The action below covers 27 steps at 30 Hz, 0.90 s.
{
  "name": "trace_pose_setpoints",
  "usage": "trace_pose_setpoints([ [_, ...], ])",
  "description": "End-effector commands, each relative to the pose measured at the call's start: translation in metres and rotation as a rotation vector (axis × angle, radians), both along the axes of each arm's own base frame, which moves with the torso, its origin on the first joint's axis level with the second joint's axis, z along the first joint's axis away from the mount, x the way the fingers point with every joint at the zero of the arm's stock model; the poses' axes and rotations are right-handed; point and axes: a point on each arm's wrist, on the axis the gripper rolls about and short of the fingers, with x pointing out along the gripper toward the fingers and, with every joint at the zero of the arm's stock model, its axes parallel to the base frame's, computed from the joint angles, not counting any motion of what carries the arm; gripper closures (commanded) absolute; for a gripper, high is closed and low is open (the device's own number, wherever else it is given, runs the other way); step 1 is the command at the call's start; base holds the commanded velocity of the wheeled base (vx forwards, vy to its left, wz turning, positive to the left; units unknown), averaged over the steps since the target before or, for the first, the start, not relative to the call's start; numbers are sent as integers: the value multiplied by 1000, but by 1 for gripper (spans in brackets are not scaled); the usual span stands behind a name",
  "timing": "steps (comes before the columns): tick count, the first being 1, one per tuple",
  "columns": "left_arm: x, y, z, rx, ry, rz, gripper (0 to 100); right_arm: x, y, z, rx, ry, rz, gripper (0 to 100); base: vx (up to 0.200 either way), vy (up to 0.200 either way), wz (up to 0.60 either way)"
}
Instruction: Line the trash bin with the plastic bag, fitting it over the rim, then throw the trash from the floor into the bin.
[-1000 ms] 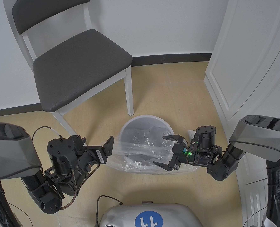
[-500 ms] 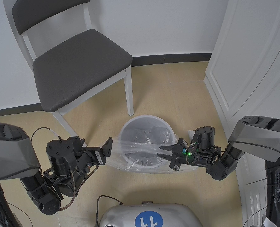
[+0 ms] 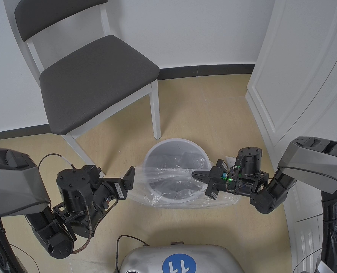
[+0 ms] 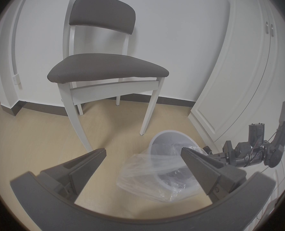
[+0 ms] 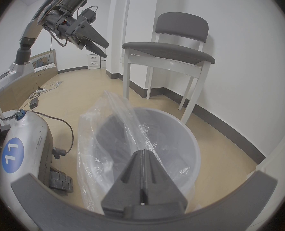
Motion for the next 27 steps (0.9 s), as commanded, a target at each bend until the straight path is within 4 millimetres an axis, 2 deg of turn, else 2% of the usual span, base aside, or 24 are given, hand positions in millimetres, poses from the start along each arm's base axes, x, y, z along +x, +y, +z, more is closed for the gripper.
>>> trace_pose_setpoints([
  [1,0,0,-1,7,0,0,0,4,1,5,12,-24,-3,100,0,0,0],
  [10,0,0,-1,15,1,-1,0,26,-3,13,40,-120,-92,100,0,0,0],
  [16,-3,0,-2,22,7,-7,0,46,9,7,74,-219,-180,100,0,0,0],
  [21,-4,0,-1,22,7,-7,0,55,22,6,146,-243,-233,100,0,0,0],
  [27,-4,1,-4,28,16,-7,0,76,44,6,267,-306,-332,100,0,0,0],
])
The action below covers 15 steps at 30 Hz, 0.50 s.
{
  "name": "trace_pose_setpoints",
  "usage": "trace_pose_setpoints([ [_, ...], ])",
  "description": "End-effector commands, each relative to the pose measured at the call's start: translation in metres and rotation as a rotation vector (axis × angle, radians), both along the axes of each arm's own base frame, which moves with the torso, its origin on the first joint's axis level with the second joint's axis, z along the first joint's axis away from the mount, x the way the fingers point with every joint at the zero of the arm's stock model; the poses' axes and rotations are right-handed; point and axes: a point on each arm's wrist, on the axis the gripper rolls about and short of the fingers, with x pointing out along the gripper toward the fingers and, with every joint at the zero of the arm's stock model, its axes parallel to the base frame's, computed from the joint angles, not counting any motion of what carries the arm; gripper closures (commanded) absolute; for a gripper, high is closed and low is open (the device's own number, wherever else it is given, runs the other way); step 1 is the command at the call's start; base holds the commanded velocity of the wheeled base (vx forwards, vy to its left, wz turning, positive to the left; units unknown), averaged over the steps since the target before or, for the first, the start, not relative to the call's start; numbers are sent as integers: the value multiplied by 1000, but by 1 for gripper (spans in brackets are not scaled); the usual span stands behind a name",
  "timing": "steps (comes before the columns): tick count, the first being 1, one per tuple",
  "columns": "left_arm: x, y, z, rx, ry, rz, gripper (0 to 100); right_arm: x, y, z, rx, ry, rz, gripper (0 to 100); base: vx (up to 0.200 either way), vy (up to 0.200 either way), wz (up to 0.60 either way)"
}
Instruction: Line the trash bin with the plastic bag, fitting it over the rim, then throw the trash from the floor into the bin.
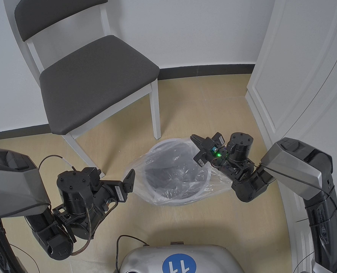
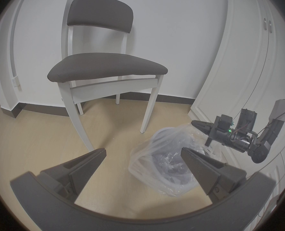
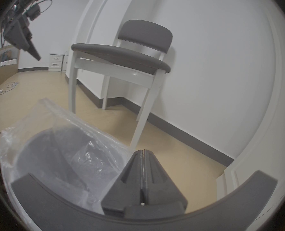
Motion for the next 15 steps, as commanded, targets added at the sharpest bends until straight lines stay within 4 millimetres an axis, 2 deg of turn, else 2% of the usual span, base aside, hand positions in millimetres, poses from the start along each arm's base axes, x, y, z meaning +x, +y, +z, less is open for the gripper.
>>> trace_pose_setpoints([
  [1,-1,0,-1,2,4,0,0,18,20,-16,77,-49,-51,100,0,0,0],
  [8,-5,3,2,2,4,0,0,45,35,-10,179,-164,-150,100,0,0,0],
  [15,-7,2,1,4,7,-9,0,56,40,-9,214,-202,-190,100,0,0,0],
])
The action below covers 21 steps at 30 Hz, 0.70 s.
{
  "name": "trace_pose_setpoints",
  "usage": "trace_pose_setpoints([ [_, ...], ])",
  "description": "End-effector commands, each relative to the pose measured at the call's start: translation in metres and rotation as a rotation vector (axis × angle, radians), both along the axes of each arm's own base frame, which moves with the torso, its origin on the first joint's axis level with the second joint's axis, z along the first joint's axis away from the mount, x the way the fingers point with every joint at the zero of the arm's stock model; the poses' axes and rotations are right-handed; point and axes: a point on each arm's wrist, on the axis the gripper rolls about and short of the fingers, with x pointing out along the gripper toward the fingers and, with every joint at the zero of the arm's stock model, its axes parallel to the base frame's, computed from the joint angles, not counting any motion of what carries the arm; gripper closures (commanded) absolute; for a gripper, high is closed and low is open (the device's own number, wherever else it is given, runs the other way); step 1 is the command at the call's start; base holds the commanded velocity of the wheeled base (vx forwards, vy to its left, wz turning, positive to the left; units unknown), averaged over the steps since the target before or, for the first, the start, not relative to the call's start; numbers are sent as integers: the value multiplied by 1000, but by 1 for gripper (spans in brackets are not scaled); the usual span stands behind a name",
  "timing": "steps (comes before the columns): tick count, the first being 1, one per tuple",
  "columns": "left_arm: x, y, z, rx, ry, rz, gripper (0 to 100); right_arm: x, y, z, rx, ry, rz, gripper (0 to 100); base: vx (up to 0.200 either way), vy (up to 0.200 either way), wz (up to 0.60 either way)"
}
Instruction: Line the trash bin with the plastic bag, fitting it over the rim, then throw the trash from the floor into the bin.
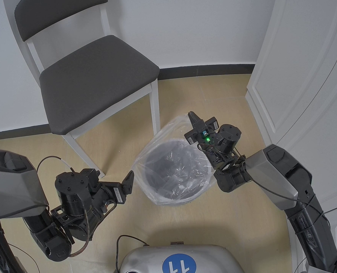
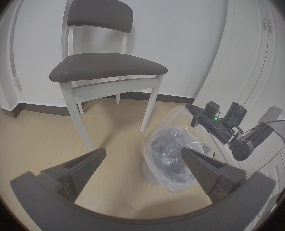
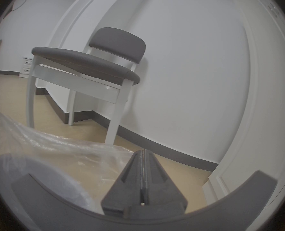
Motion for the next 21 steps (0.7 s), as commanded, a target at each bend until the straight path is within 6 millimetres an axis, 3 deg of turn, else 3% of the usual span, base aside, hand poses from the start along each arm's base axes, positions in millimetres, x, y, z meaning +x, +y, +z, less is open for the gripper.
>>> trace_pose_setpoints([
  [1,-3,0,1,1,0,-6,0,11,8,-22,21,-2,-35,100,0,0,0],
  [5,-3,0,0,3,2,-6,0,19,13,-18,75,-24,-50,100,0,0,0],
  [6,-3,0,0,4,4,-6,0,20,13,-28,72,1,-60,100,0,0,0],
  [19,-4,-1,-3,11,14,-12,0,18,17,-25,91,5,-50,100,0,0,0],
  [20,-4,-1,-3,11,14,-12,0,17,18,-24,95,5,-49,0,0,0,0],
  [21,-4,-1,-3,11,14,-12,0,17,18,-23,97,4,-48,0,0,0,0],
])
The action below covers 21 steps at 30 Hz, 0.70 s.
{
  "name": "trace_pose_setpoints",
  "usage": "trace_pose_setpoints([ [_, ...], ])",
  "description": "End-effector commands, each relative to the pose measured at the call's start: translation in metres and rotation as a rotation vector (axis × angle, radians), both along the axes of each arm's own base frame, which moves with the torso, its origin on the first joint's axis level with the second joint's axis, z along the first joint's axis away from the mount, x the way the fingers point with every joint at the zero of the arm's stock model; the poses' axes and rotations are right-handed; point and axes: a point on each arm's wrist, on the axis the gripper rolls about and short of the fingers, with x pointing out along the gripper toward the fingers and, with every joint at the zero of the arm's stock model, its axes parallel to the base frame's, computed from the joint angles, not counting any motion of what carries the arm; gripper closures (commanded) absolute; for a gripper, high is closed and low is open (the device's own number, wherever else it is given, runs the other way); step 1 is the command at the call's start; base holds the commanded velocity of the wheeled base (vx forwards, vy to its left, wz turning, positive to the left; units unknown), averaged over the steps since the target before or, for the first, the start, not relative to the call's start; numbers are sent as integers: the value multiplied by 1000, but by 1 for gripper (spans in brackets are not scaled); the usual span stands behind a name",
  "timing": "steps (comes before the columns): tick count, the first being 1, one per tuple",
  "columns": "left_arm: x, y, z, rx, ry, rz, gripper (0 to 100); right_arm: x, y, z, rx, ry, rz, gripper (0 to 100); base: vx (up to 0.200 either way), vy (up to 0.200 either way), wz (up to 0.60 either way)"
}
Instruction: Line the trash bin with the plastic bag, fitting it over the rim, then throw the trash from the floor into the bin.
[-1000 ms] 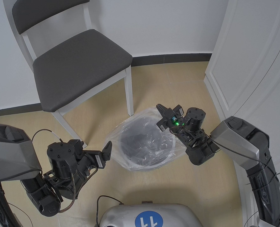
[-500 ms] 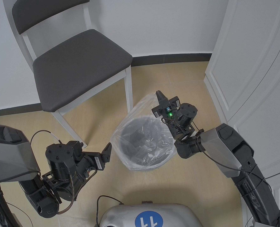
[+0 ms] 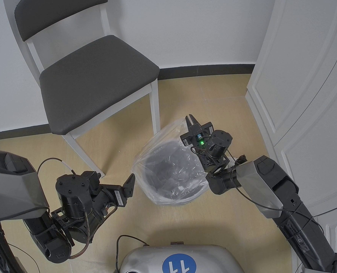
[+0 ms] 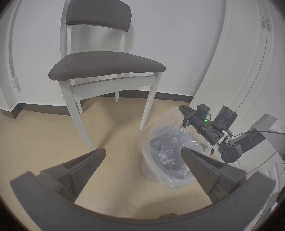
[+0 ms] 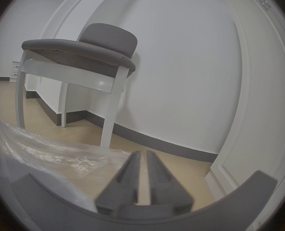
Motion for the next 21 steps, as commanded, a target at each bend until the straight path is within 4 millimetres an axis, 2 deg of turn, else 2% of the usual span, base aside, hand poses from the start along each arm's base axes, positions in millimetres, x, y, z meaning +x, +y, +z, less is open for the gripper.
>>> trace_pose_setpoints([
  [1,0,0,-1,1,2,0,0,-1,2,2,6,-6,4,0,0,0,0],
  [11,-1,1,-2,5,7,0,0,-10,14,11,72,-40,63,0,0,0,0],
  [15,-2,1,1,-1,0,0,0,-13,13,28,99,-98,68,0,0,0,0],
  [17,-1,1,4,-8,-13,-1,0,-31,12,48,106,-131,111,0,0,0,0],
  [19,-2,1,11,-12,-37,-2,0,-57,9,57,81,-77,168,0,0,0,0],
  [21,-4,2,18,-10,-62,-5,0,-89,-2,64,64,19,224,0,0,0,0],
])
